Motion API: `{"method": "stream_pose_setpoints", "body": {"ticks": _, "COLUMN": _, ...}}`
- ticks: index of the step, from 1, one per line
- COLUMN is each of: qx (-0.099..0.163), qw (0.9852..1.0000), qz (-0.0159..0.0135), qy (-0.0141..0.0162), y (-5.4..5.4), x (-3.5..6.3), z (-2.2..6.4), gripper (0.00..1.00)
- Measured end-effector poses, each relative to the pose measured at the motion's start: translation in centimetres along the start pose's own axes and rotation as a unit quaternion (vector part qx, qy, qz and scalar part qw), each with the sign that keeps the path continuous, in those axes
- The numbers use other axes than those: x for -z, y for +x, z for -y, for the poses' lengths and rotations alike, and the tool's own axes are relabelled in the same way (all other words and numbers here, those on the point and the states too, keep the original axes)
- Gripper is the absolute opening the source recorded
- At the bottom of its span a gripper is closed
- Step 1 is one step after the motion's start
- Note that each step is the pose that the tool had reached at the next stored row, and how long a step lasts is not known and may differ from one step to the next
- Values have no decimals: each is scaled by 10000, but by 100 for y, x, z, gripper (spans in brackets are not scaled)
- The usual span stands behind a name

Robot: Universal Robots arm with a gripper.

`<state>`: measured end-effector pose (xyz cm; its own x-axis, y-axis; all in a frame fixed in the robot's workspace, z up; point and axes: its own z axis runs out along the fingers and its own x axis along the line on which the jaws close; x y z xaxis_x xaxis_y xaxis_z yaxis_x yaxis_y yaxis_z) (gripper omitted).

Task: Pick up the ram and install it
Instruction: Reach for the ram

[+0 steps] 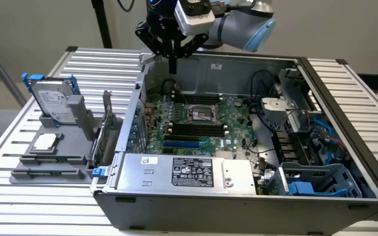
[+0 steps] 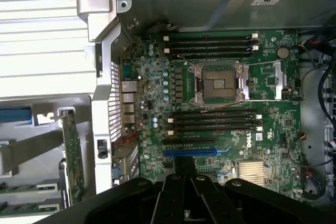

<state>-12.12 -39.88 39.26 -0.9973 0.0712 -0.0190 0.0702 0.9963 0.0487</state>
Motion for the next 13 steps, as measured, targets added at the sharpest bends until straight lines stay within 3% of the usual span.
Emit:
{"method": "stream_pose_setpoints", "body": {"ticks": 5, "qx": 0, "qw": 10000, "qz": -1, "qy": 1, "y": 46, "x": 2, "z": 12, "gripper": 11}}
{"method": "stream_pose_setpoints", "body": {"ticks": 13, "qx": -1, "qw": 10000, "qz": -12, "qy": 1, "y": 334, "x": 10, "z": 67, "gripper": 11}}
